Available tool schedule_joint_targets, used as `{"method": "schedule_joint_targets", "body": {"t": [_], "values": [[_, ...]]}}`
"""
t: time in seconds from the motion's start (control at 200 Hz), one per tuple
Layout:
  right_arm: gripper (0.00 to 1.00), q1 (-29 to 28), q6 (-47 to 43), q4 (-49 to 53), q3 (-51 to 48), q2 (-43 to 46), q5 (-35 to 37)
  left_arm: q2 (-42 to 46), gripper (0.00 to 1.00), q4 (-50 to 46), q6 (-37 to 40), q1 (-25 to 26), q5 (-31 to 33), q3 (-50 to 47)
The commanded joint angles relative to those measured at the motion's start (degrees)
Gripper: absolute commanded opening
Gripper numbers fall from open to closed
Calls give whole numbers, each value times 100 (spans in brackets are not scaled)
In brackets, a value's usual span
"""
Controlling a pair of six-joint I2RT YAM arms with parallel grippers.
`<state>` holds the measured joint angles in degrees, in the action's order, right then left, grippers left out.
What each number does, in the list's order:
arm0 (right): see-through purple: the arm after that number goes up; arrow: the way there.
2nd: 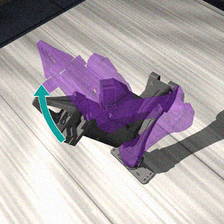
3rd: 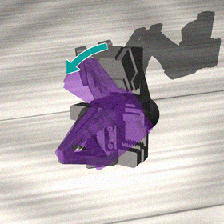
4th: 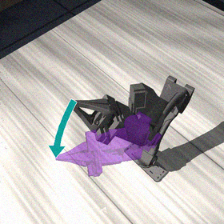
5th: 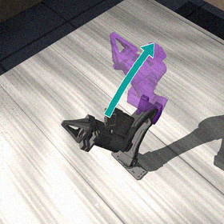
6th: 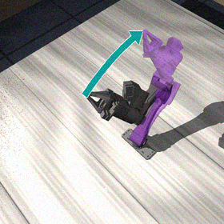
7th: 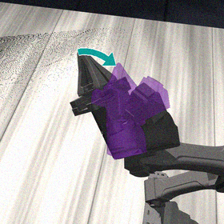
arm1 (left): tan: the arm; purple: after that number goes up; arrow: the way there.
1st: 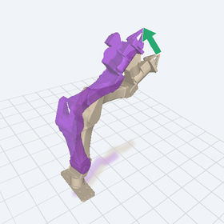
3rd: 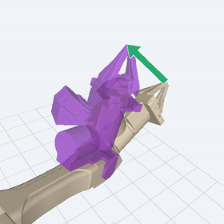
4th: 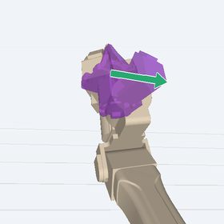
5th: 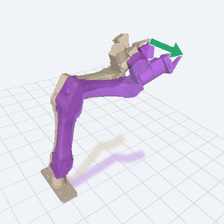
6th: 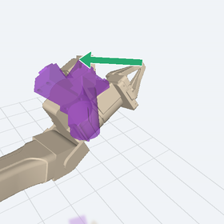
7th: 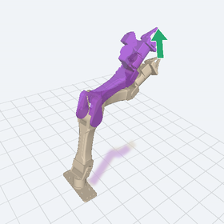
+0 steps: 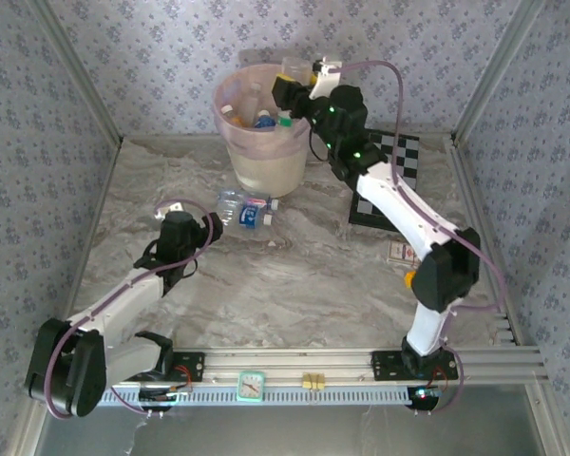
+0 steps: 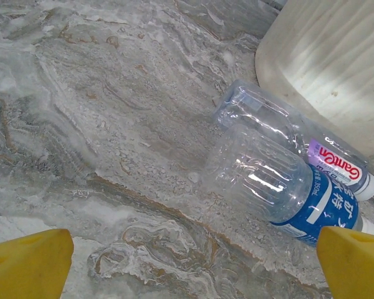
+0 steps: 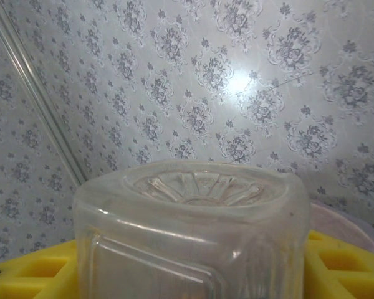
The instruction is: Put the plastic bottles in the bin
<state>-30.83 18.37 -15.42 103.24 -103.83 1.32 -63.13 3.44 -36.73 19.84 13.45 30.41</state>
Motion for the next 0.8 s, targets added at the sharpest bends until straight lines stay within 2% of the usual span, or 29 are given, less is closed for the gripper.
{"method": "schedule_joint_targets", "body": {"t": [0.0, 0.2, 0.545, 0.61, 0.73, 0.795], "values": [[43, 111, 30, -156, 797, -518, -254, 193, 100, -99, 3, -66, -53, -25], [44, 191, 84, -79, 1763, -1401, -240, 292, 100, -193, 56, -120, -60, 1], [49, 279, 237, 290, 2354, -2222, -158, 354, 100, -274, 37, -138, -123, 52], [55, 283, 228, 394, 2400, -2274, -126, 363, 100, -283, 26, -133, -131, 60], [79, 286, 222, 523, 2464, -2286, 18, 365, 100, -292, 5, -138, -134, 52], [88, 285, 187, 604, 2552, -2273, 50, 372, 100, -301, 7, -138, -141, 61]]}}
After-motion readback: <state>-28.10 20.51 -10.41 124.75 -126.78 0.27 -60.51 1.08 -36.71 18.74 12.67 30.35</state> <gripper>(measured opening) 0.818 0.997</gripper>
